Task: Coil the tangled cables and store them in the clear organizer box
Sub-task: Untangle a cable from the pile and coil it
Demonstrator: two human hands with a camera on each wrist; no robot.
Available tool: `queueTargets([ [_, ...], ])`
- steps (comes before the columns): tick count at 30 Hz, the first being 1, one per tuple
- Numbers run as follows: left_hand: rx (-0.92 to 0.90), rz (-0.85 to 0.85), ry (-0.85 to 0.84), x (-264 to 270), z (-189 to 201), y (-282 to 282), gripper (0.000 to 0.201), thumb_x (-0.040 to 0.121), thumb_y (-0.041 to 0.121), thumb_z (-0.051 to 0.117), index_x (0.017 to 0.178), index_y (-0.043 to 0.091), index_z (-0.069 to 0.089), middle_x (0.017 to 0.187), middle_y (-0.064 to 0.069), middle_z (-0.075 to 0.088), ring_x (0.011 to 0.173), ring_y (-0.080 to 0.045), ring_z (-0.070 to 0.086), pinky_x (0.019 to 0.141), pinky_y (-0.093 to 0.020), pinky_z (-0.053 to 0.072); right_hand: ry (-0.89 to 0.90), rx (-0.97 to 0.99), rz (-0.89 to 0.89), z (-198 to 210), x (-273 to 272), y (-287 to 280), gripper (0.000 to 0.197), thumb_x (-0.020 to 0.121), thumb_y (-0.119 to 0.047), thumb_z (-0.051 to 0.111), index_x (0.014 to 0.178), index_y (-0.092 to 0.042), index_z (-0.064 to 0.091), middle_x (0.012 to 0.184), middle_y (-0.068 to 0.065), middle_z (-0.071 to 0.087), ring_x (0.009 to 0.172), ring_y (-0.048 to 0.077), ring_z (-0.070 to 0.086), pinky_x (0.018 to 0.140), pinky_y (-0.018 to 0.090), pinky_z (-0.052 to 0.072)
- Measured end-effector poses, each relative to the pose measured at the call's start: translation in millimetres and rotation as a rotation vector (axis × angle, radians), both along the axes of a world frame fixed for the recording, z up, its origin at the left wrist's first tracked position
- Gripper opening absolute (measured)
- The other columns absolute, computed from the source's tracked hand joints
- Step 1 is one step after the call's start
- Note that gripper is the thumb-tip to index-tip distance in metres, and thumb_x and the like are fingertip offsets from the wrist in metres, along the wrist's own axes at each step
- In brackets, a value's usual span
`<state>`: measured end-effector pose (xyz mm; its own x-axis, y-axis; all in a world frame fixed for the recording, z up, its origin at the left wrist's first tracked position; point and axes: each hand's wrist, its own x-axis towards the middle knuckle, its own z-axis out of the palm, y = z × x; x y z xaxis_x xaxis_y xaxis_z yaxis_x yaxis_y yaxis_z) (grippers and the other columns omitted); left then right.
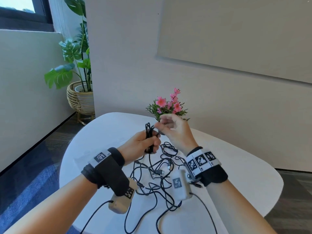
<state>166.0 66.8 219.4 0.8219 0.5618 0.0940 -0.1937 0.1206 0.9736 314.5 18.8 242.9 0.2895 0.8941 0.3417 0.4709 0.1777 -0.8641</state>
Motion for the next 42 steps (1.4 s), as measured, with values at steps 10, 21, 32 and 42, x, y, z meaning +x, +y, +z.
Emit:
queueTargets([
  [10, -0.155, 0.505, -0.039, -3, 4, 33, 0.022, 0.101, 0.022, 0.033, 0.082, 0.016, 0.040, 0.065, 0.004, 0.036, 0.046, -0.008, 0.034, 0.042, -0.017, 0.030, -0.106, -0.414, 0.316, -38, 2, -31, 0.028, 0.100, -0.025, 0.041, 0.087, -0.018, 0.066, 0.059, 0.000, 0.042, 0.054, 0.019, 0.036, 0.056, 0.032, 0.032],
  [21, 0.688, 0.201, 0.597, 6, 4, 16, 0.040, 0.090, 0.048, 0.051, 0.074, 0.014, 0.064, 0.062, 0.007, 0.055, 0.053, -0.011, 0.044, 0.054, -0.024, 0.035, -0.412, -0.059, 0.061, 37, 30, -9, 0.010, 0.074, -0.017, 0.078, 0.079, -0.008, 0.075, 0.041, -0.020, 0.051, 0.044, -0.005, 0.049, 0.050, 0.005, 0.033],
  [32, 0.214, 0.170, 0.119, -12, 15, 6, 0.033, 0.098, 0.031, 0.036, 0.071, 0.013, 0.042, 0.054, 0.006, 0.038, 0.052, -0.013, 0.046, 0.075, -0.041, 0.047, -0.095, -0.098, 0.160, 23, 52, -9, 0.016, 0.093, -0.011, 0.055, 0.090, -0.018, 0.068, 0.088, -0.009, 0.067, 0.084, -0.006, 0.058, 0.078, 0.002, 0.041],
  [42, -0.360, 0.243, -0.201, -19, 28, 15, 0.016, 0.080, 0.025, 0.037, 0.066, 0.019, 0.041, 0.047, 0.011, 0.028, 0.038, -0.006, 0.025, 0.037, -0.015, 0.018, -0.084, -0.336, 0.293, -20, 31, -14, 0.024, 0.098, -0.025, 0.046, 0.086, -0.018, 0.065, 0.060, -0.002, 0.038, 0.055, 0.009, 0.035, 0.054, 0.018, 0.033],
])
